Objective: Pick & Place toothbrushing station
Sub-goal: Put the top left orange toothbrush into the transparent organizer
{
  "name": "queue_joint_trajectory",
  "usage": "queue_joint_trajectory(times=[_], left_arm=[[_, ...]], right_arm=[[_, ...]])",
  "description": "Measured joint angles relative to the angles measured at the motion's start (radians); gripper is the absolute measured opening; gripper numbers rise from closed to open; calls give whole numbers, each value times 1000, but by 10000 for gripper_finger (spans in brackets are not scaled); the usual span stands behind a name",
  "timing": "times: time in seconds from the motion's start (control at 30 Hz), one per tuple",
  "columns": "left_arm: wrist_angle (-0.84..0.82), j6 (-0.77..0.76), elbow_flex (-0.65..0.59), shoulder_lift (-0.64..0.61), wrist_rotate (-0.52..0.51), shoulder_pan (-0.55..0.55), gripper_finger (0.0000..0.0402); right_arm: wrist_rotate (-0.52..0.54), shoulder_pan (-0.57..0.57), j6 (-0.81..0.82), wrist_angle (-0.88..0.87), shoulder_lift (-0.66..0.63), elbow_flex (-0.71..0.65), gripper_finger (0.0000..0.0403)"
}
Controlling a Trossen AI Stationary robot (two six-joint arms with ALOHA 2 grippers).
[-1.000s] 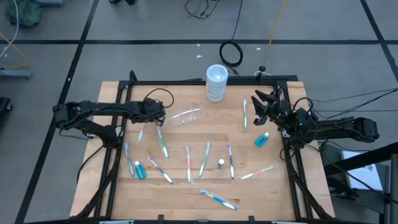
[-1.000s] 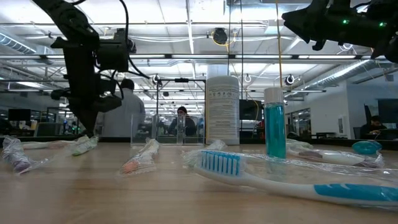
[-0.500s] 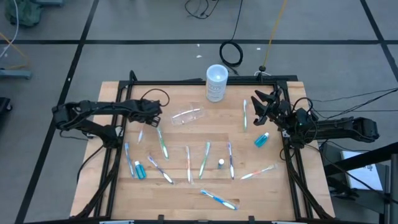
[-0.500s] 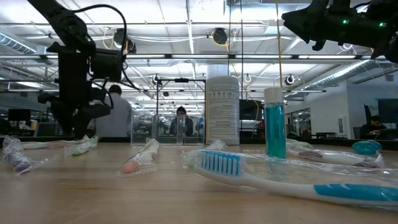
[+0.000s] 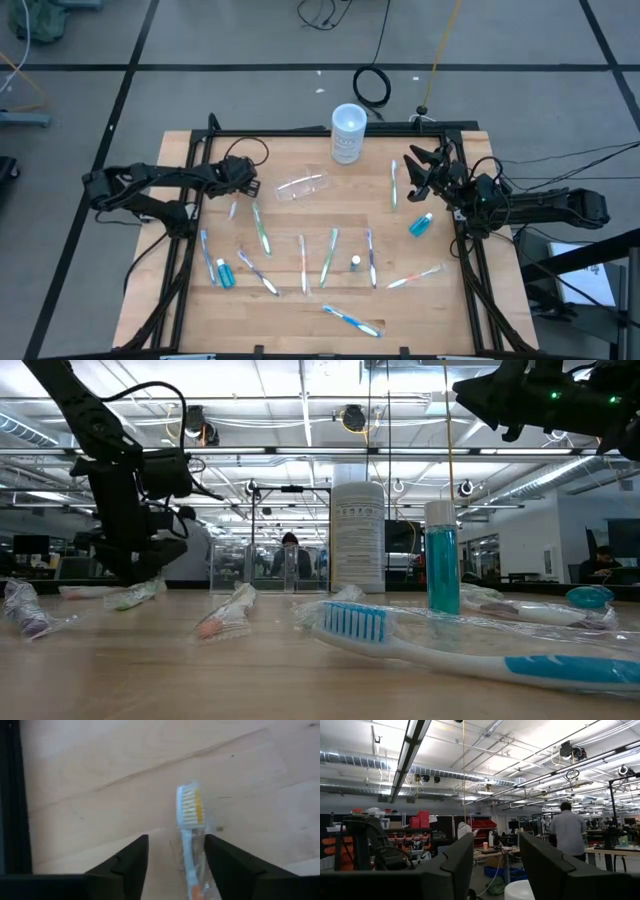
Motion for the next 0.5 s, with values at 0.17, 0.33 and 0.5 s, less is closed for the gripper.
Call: queue_joint_trajectory(times=[0.17,0.33,0.5], left_arm=[[12,6,0,0,56,27,102],[23,8,0,0,70,33,18],[57,23,-1,1,66,30,21]], right_arm=[[0,0,0,0,0,0,150],[0,0,0,0,0,0,150],[0,0,0,1,0,0,150]])
